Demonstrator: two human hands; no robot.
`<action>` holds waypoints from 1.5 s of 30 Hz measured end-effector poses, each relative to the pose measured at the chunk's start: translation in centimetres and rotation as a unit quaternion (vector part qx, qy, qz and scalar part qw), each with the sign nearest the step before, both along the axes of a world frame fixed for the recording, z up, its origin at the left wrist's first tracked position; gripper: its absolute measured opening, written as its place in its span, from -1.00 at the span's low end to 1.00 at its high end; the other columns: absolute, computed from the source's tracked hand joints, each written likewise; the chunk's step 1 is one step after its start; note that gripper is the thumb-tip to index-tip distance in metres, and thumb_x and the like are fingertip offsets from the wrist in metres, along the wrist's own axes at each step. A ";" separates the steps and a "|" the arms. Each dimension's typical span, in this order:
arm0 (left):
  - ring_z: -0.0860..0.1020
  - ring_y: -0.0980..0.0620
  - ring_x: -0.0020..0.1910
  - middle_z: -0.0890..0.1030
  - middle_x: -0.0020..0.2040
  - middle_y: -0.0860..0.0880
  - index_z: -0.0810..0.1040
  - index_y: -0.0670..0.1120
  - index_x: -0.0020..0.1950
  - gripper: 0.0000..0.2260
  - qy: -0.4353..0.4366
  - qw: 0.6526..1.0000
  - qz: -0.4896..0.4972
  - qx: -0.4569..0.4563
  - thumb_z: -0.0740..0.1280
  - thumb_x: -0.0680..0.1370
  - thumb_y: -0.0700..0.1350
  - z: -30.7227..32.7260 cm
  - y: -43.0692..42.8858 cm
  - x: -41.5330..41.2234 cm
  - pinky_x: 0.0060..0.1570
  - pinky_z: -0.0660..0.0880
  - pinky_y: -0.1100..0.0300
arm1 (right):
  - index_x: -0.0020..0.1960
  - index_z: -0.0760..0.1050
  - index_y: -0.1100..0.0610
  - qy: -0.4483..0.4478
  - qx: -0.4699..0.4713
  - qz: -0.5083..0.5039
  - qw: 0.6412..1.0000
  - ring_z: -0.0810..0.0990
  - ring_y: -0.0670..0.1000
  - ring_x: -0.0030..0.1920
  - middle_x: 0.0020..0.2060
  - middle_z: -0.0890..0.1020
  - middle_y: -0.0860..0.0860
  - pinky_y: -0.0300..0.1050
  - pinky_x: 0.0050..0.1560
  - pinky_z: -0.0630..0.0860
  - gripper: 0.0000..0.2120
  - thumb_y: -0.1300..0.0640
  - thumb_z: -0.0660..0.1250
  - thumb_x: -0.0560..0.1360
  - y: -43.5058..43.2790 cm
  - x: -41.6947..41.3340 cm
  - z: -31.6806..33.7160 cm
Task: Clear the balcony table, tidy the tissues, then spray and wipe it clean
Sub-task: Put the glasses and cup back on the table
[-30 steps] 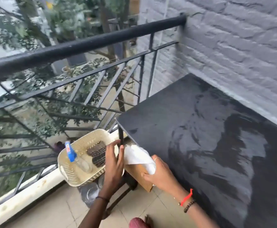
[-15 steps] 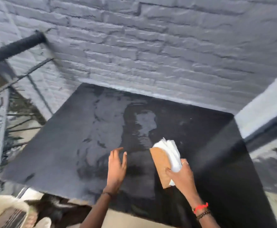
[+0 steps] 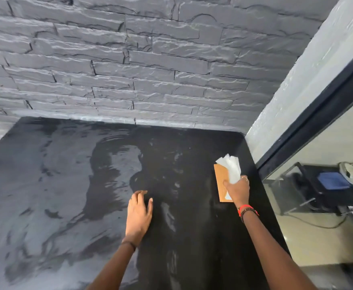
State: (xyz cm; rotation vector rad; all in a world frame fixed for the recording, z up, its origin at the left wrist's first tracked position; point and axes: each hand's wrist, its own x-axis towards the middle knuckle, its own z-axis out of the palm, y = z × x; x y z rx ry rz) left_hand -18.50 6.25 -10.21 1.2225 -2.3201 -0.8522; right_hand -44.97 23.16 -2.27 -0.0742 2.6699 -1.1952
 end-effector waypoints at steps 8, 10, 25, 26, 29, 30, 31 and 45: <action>0.46 -0.13 0.14 0.48 0.15 -0.11 0.47 -0.16 0.22 -0.67 0.004 1.000 -0.001 -0.001 0.17 0.58 0.03 -0.4 0.3 -2.1 0.22 0.35 0.04 | 0.25 0.32 0.34 -0.004 0.038 -0.001 0.999 0.46 0.24 0.21 0.20 0.44 0.23 0.09 0.12 0.48 -0.40 0.15 0.50 0.34 -1.4 -4.9 -1.1; 0.47 -0.13 0.15 0.48 0.16 -0.10 0.46 -0.16 0.23 -0.66 0.001 1.000 0.001 -0.003 0.16 0.58 0.03 -0.2 0.3 -2.4 0.23 0.34 0.05 | 0.32 0.28 0.34 0.004 0.091 0.000 0.996 0.40 0.26 0.26 0.24 0.41 0.26 0.14 0.19 0.43 -0.28 0.06 0.52 0.33 -1.5 -5.1 -1.0; 0.39 0.03 0.27 0.44 0.20 -0.01 0.42 -0.08 0.27 -0.74 0.149 0.970 0.191 0.008 0.15 0.64 -0.01 3.7 -2.1 8.1 0.34 0.26 0.17 | 0.44 0.26 0.22 0.178 -0.096 0.298 0.933 0.32 0.17 0.35 0.31 0.37 0.20 0.00 0.39 0.23 -0.34 0.25 0.44 0.40 -13.6 16.0 1.3; 0.39 0.03 0.27 0.44 0.21 -0.01 0.43 -0.09 0.27 -0.75 0.162 0.964 0.210 0.004 0.16 0.64 -0.05 3.9 -2.0 9.5 0.33 0.25 0.20 | 0.41 0.30 0.22 0.157 -0.116 0.332 0.923 0.35 0.16 0.33 0.29 0.41 0.19 0.02 0.37 0.26 -0.37 0.27 0.43 0.40 -14.6 18.7 1.3; 0.39 0.10 0.26 0.45 0.19 0.04 0.44 -0.06 0.27 -0.78 0.201 0.940 0.275 -0.002 0.18 0.64 -0.09 5.0 -1.3 14.2 0.31 0.25 0.27 | 0.34 0.40 0.27 0.135 -0.168 0.438 0.873 0.47 0.18 0.22 0.17 0.51 0.18 0.02 0.29 0.35 -0.49 0.28 0.40 0.40 -16.4 26.8 0.7; 0.40 0.11 0.26 0.45 0.19 0.05 0.44 -0.06 0.26 -0.79 0.212 0.931 0.296 -0.011 0.19 0.64 -0.10 5.3 -1.0 15.7 0.30 0.26 0.27 | 0.32 0.41 0.27 0.122 -0.184 0.467 0.856 0.50 0.16 0.19 0.15 0.52 0.16 0.02 0.26 0.38 -0.52 0.25 0.36 0.42 -16.5 29.2 0.4; 0.40 0.13 0.25 0.46 0.19 0.06 0.44 -0.07 0.26 -0.79 0.221 0.921 0.321 -0.018 0.19 0.63 -0.10 5.5 -0.6 17.7 0.30 0.26 0.28 | 0.31 0.42 0.26 0.105 -0.199 0.493 0.841 0.51 0.13 0.17 0.14 0.53 0.14 0.01 0.23 0.40 -0.55 0.22 0.32 0.44 -16.6 32.1 0.2; 0.44 -0.06 0.20 0.49 0.18 -0.15 0.44 -0.21 0.26 -0.76 0.203 0.755 0.624 -0.017 0.24 0.59 -0.25 -1.9 10.9 46.6 0.24 0.33 0.13 | 0.25 0.46 0.15 -0.004 -0.116 0.749 0.652 0.48 -0.03 0.17 0.12 0.53 0.01 -0.15 0.25 0.41 -0.65 0.23 0.36 0.47 -12.0 59.5 -8.6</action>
